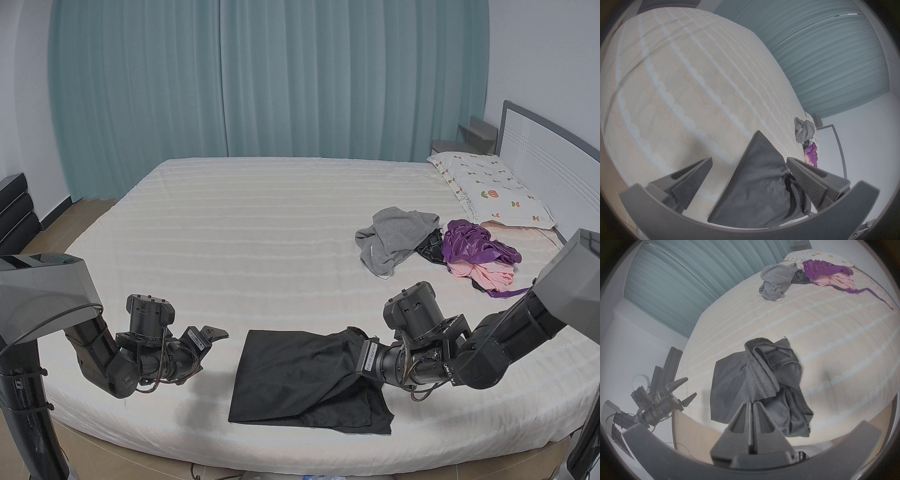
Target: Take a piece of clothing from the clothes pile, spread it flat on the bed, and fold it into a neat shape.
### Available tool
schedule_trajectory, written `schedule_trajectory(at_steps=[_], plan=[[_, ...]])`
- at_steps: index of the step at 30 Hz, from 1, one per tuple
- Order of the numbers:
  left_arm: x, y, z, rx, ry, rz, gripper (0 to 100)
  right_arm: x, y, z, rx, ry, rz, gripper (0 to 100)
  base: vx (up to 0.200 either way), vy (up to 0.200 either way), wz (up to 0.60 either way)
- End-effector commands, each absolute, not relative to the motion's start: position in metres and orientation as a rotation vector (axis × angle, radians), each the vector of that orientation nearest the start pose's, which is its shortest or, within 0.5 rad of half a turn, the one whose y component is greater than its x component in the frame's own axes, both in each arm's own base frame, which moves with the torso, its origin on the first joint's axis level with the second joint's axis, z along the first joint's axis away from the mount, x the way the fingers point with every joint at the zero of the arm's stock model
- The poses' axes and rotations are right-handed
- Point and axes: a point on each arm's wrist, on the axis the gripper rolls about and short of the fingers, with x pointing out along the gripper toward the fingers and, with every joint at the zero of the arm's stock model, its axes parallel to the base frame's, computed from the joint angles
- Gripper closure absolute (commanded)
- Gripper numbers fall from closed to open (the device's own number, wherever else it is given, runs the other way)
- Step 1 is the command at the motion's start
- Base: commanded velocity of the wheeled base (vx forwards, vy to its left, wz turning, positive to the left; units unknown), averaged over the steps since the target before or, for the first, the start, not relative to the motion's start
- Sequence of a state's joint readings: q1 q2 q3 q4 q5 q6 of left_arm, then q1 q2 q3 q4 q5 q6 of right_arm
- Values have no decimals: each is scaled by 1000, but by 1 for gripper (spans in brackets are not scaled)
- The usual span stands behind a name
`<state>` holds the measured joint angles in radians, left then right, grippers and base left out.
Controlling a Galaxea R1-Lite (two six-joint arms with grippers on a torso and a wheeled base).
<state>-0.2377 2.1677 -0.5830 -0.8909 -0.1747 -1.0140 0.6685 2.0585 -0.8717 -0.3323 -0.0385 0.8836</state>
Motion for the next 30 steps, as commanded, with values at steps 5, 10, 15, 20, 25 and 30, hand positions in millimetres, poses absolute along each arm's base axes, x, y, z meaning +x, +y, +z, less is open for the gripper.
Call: schedule_trajectory(at_steps=[5,10,15,20,25,30], plan=[[310,-79,9,-936,830,-10,0,256,202,78,458,1008,200,100,0,0,0],[310,-79,9,-936,830,-10,0,251,198,83,420,1017,210,100,0,0,0],[310,-79,9,-936,830,-10,0,247,195,92,397,1009,233,0,0,0,0],[310,-79,10,-936,828,-12,0,236,189,88,347,1063,229,0,0,0,0],[310,-79,10,-936,829,-11,0,243,185,70,317,1100,195,0,0,0,0],[307,-79,9,-936,833,-8,0,277,179,42,347,1068,183,0,0,0,0]])
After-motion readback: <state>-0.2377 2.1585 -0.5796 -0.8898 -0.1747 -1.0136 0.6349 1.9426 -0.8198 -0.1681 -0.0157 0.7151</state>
